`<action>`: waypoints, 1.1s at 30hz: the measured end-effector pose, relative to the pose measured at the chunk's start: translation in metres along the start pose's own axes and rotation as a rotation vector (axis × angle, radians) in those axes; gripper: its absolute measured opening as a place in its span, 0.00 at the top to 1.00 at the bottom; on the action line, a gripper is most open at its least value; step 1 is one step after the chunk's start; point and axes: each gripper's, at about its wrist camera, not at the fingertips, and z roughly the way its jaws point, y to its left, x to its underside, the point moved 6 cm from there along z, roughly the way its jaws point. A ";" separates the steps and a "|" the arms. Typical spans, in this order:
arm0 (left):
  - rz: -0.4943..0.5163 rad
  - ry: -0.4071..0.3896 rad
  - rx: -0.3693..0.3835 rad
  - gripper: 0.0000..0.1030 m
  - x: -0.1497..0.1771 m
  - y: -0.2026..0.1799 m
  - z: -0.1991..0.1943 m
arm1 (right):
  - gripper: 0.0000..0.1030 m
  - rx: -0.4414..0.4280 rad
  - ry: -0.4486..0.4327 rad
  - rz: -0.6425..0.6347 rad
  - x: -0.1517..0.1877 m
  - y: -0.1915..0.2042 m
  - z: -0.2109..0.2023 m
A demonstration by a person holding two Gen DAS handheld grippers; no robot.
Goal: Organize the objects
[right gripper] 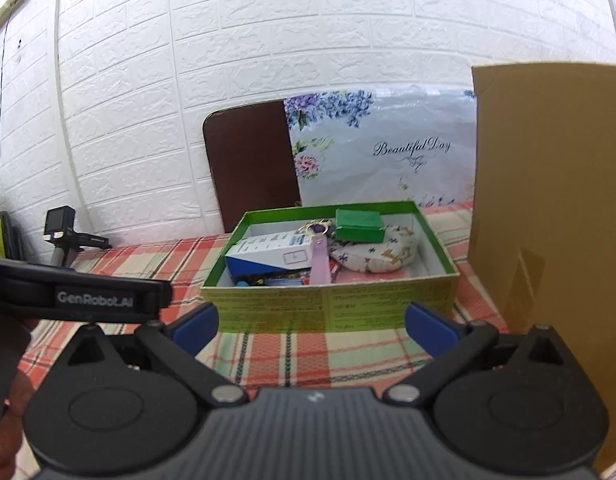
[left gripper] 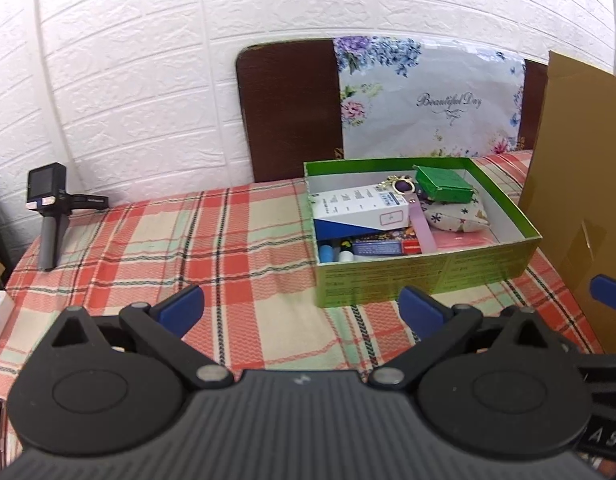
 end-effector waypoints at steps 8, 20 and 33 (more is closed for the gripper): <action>0.033 -0.005 -0.031 0.00 0.004 -0.001 -0.002 | 0.00 0.012 0.023 0.125 0.002 -0.021 0.006; 0.064 0.016 -0.057 0.00 0.011 -0.005 0.003 | 0.00 0.005 0.046 0.113 0.011 -0.018 0.015; 0.058 0.038 -0.064 0.00 0.017 -0.002 0.009 | 0.00 -0.004 0.071 0.108 0.019 -0.014 0.021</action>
